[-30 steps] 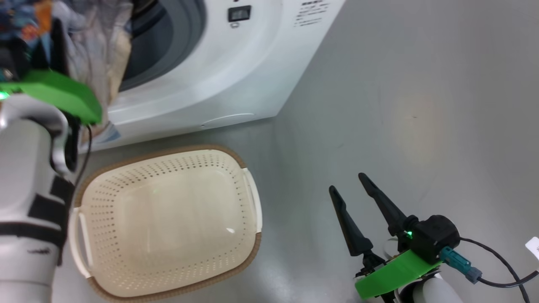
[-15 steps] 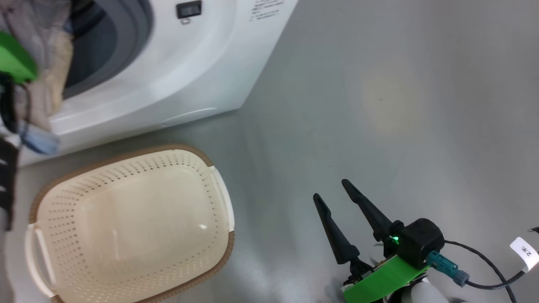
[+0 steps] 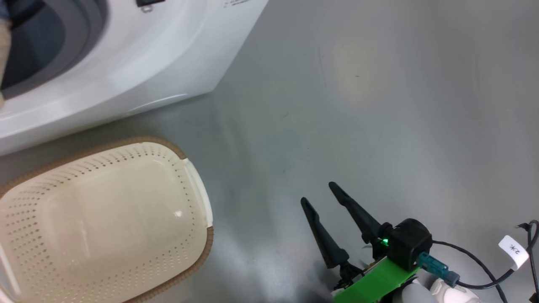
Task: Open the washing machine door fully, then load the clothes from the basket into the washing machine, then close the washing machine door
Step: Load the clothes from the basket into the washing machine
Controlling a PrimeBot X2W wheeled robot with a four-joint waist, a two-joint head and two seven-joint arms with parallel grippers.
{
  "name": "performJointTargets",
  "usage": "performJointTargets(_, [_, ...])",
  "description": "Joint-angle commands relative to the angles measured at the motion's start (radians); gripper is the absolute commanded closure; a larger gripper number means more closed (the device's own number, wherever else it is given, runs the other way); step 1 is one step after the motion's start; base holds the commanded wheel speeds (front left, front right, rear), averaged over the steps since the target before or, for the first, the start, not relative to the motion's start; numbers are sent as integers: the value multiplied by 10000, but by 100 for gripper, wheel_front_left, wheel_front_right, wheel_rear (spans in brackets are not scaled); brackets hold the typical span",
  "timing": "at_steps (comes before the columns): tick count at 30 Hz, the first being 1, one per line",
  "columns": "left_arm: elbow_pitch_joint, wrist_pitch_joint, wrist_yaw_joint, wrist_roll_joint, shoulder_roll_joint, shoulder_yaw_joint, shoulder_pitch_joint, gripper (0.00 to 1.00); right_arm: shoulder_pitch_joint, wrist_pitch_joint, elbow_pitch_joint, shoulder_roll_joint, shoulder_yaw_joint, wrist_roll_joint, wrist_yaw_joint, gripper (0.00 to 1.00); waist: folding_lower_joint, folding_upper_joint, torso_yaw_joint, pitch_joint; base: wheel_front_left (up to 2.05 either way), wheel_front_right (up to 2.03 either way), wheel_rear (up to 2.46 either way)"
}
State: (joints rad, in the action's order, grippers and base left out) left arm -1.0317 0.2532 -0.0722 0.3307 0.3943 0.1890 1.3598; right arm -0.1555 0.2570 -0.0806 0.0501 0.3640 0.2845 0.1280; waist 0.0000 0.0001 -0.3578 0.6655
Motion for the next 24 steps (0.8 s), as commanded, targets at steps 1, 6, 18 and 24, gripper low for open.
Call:
performJointTargets(1, [52,68,-57,30,588,-180,390,100,84,48,176,1,305,29,27,0,0,-1,-143,120,0,0,0])
performJointTargets(6, [41,80,-242,130,919,-470,963,100,75,48,203,1,458,84,27,0,0,-1,-338,277,0,0,0])
performJointTargets(18, [1205,81,-617,-281,1048,-932,514,100,42,48,191,1,560,253,27,0,0,-1,-421,458,0,0,0])
performJointTargets(24, [1,-122,-494,-444,755,-507,492,0,47,48,63,1,559,273,27,0,0,-1,-208,109,0,0,0])
